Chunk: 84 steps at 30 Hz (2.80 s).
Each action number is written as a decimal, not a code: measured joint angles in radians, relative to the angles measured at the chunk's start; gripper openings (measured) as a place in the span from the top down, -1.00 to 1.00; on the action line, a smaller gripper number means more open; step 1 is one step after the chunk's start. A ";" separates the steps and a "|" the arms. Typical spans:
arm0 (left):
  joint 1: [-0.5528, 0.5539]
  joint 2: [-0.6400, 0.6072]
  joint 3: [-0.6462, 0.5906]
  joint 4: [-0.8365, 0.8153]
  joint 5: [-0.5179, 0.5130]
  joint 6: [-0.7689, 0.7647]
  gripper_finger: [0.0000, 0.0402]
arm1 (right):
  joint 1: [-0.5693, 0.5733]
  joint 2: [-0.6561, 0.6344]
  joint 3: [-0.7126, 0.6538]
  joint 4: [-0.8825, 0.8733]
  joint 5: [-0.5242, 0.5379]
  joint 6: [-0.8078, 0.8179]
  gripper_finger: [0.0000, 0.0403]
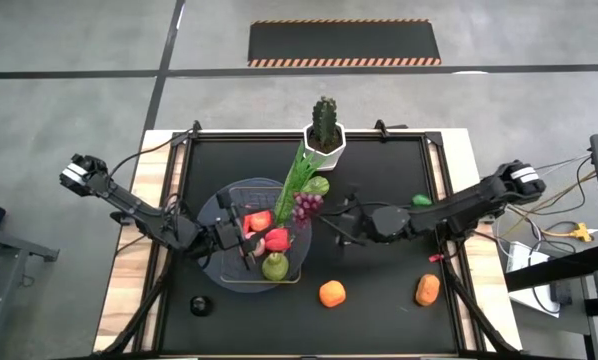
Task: Build produce basket
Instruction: Put the red grapes into the wire basket, then put the black plum into the wire basket
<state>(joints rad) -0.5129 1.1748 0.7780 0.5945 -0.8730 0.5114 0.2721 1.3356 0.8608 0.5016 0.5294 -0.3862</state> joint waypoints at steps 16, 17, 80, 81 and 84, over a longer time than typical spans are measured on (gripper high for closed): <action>-0.001 0.000 0.000 -0.003 0.000 0.002 0.17 | -0.029 0.265 0.068 0.113 0.078 -0.009 0.89; -0.001 0.000 0.000 -0.004 0.000 0.002 0.17 | -0.029 0.279 0.079 0.105 0.088 -0.009 0.89; -0.138 0.107 0.065 -0.031 0.133 -0.589 0.17 | 0.162 -0.275 -0.063 -0.623 0.047 0.312 0.13; -0.165 0.113 0.084 -0.064 0.133 -0.660 0.17 | 0.162 -0.288 -0.082 -0.593 0.047 0.291 0.13; -0.248 0.126 0.142 -0.217 0.130 -0.934 0.17 | 0.162 -0.321 -0.125 -0.535 0.047 0.241 0.14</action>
<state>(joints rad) -0.7605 1.3009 0.9205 0.3779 -0.7431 -0.4231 0.4339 1.0147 0.7354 -0.0331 0.5765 -0.1452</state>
